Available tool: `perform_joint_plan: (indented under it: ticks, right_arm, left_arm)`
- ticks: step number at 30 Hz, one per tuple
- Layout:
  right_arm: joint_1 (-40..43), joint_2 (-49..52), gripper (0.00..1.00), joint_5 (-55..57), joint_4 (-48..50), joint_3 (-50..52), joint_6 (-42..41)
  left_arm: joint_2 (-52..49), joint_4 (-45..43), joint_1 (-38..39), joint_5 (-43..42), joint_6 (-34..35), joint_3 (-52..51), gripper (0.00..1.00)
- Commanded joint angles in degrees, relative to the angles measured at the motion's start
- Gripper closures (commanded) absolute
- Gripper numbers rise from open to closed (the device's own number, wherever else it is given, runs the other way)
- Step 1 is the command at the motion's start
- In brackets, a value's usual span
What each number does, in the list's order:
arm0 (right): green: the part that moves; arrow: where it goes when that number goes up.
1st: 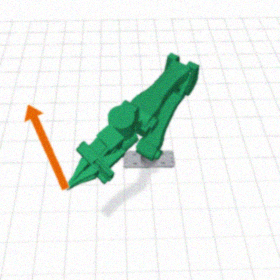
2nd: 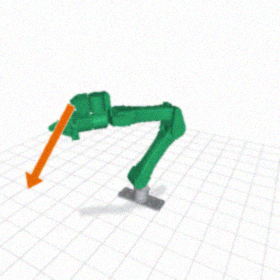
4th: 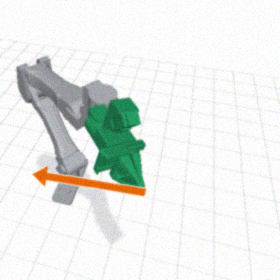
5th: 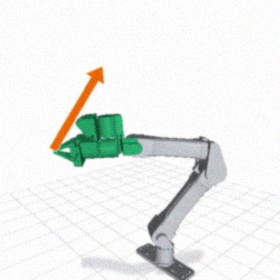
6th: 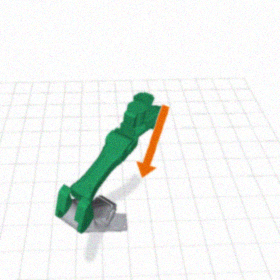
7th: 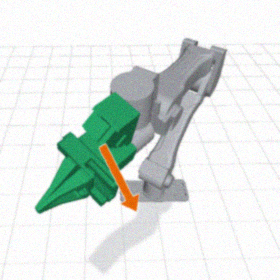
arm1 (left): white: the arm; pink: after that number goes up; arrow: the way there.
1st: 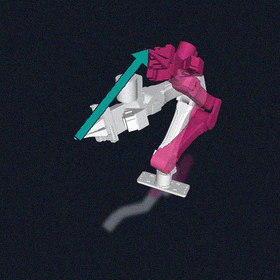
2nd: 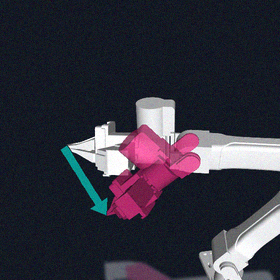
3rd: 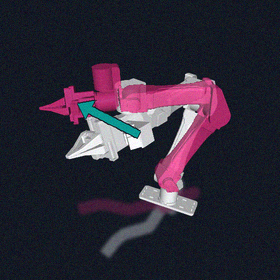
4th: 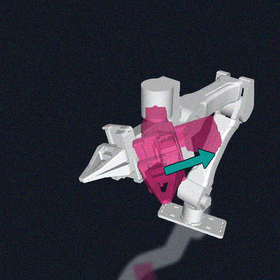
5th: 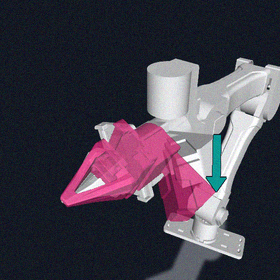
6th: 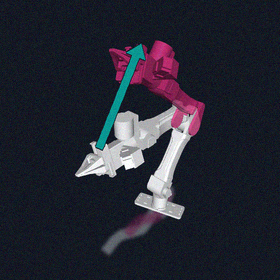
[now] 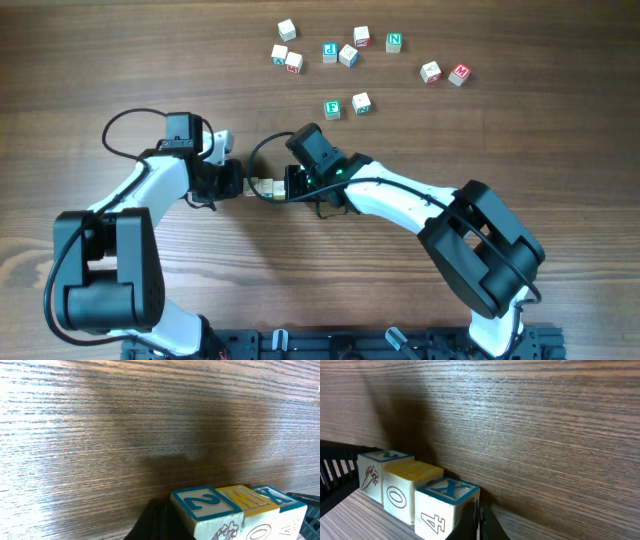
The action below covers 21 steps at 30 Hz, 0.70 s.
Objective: Form a horizontal line
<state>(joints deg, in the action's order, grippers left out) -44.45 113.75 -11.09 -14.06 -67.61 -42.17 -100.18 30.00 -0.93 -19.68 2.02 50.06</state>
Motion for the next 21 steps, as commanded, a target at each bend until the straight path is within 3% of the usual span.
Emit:
perform_joint_plan:
  ticks: [1, 6, 15, 21]
  right_arm:
    - [1.46, 0.90, 0.95, 0.52, -0.13, 0.13, 0.02]
    - [2.54, 0.83, 0.95, -0.98, -0.31, 0.11, 0.28]
    - [4.63, 0.09, 0.95, 0.94, -0.59, -3.98, 9.70]
    - [4.85, -4.83, 0.95, 0.94, -11.93, -8.09, 13.60]
  left_arm:
    - [-4.83, 1.55, 1.44, 7.82, -0.26, -4.09, 0.96]
    - [-4.83, 1.57, 1.40, 10.45, -0.04, -3.89, 0.96]
    - [-4.72, 3.93, -1.42, 12.31, 0.68, -0.15, 0.96]
    - [-4.72, 2.36, -10.80, 11.47, 9.22, 0.85, 0.96]
